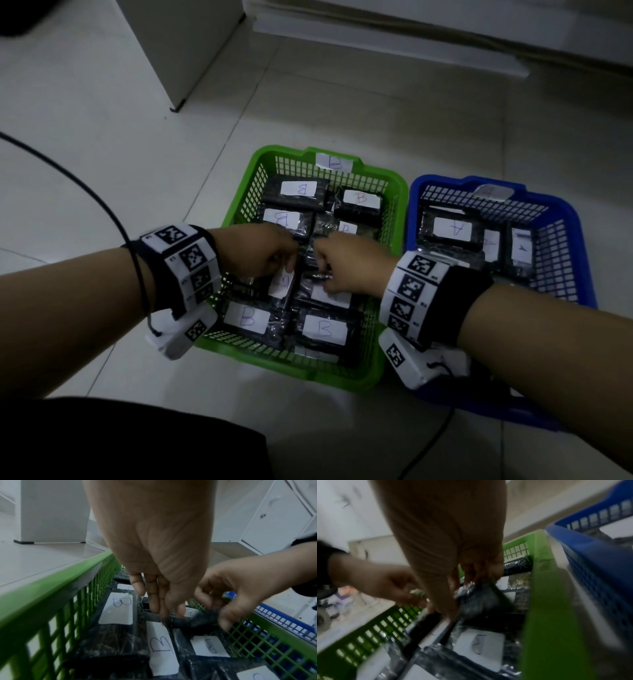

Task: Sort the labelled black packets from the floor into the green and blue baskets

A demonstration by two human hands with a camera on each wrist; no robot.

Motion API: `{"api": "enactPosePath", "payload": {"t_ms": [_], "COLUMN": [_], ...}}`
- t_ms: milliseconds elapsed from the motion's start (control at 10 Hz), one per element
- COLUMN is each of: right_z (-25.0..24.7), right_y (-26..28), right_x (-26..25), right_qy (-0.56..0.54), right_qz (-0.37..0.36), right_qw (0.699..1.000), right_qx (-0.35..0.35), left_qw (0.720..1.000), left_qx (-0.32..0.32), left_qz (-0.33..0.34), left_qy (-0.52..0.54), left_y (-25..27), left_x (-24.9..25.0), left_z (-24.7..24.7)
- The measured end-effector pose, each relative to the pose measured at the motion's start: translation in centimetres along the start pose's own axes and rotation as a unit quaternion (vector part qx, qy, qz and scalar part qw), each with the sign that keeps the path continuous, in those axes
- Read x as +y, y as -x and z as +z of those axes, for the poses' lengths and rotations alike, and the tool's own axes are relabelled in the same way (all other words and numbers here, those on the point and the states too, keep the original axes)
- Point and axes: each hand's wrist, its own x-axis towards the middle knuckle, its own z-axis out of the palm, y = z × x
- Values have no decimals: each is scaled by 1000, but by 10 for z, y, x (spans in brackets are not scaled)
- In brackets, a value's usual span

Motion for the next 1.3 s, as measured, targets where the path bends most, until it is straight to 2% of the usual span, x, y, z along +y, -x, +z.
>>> {"api": "enactPosePath", "payload": {"t_ms": [100,200,300,400,500,600,700,800,900,1000,1100,1200,1300], "right_z": [6,4,6,17,16,12,13,9,-3,-15,-13,-12,-13], "right_y": [-2,-3,-2,0,2,8,12,10,5,-2,-3,-5,-6], "right_x": [2,9,12,12,12,11,6,8,13,30,39,47,51], "right_qy": [-15,-34,-6,22,3,-96,-119,-51,-23,6,42,72,38], "right_qz": [-9,14,10,5,-5,-28,-35,-49,-34,8,35,43,31], "right_qw": [999,999,999,998,999,989,974,979,989,999,998,994,997], "right_qx": [-48,-40,-46,-55,-36,-108,-187,-189,-145,-43,-38,-63,-52], "left_qw": [1000,996,992,983,987,997,997,991,995,993,984,983,984], "left_qx": [5,-69,-120,-156,-126,-51,-65,-108,-82,30,79,60,49], "left_qz": [-1,34,48,39,40,34,13,-13,-12,-8,-28,-68,-71], "left_qy": [16,33,-6,-89,-91,-38,-45,-80,-64,-118,-156,-158,-156], "left_y": [-1,-1,-2,-4,-3,-2,-2,-3,-3,-2,-3,-4,-7], "left_x": [1,4,9,11,10,2,1,3,3,0,-1,-3,-4], "left_z": [0,4,8,10,8,5,6,7,4,-2,-4,-7,-7]}}
